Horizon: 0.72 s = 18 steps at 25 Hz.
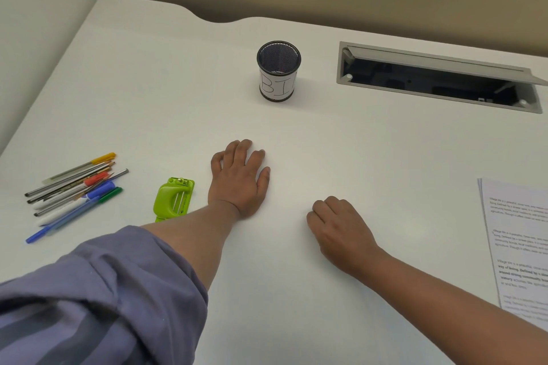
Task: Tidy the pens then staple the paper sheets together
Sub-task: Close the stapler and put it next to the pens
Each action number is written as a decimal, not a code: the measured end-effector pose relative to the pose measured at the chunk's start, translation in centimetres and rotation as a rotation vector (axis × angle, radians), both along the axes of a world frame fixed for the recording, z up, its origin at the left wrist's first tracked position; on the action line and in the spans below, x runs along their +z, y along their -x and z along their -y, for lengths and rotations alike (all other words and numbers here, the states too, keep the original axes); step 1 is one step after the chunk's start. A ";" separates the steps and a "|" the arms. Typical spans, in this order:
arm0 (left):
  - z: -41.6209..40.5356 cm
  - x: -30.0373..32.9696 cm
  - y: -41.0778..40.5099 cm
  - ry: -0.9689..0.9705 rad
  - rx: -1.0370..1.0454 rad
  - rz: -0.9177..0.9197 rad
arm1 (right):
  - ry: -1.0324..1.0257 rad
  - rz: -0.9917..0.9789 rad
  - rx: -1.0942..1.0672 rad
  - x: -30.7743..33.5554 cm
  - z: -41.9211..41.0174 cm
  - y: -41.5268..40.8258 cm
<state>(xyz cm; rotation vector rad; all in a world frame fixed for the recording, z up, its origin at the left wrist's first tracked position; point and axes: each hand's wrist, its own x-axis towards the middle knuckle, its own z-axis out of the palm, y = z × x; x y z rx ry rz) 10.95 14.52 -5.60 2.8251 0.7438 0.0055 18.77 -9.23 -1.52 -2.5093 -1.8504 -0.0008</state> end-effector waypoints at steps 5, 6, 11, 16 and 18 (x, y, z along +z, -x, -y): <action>0.0 0.1 0.0 0.008 -0.002 0.010 | 0.126 0.080 0.015 -0.1 0.0 0.0; 0.0 0.1 0.0 0.009 -0.003 0.013 | 0.157 0.063 0.015 0.1 -0.2 0.0; 0.0 0.0 0.0 0.002 0.002 0.012 | 0.104 -0.707 -0.420 0.9 -1.0 -1.5; -0.1 0.0 0.0 0.000 -0.004 0.012 | -0.308 -1.695 -0.922 1.8 -0.1 -3.0; -0.1 0.1 0.0 0.003 -0.004 0.011 | -0.350 -1.812 -0.981 1.9 -0.2 -2.8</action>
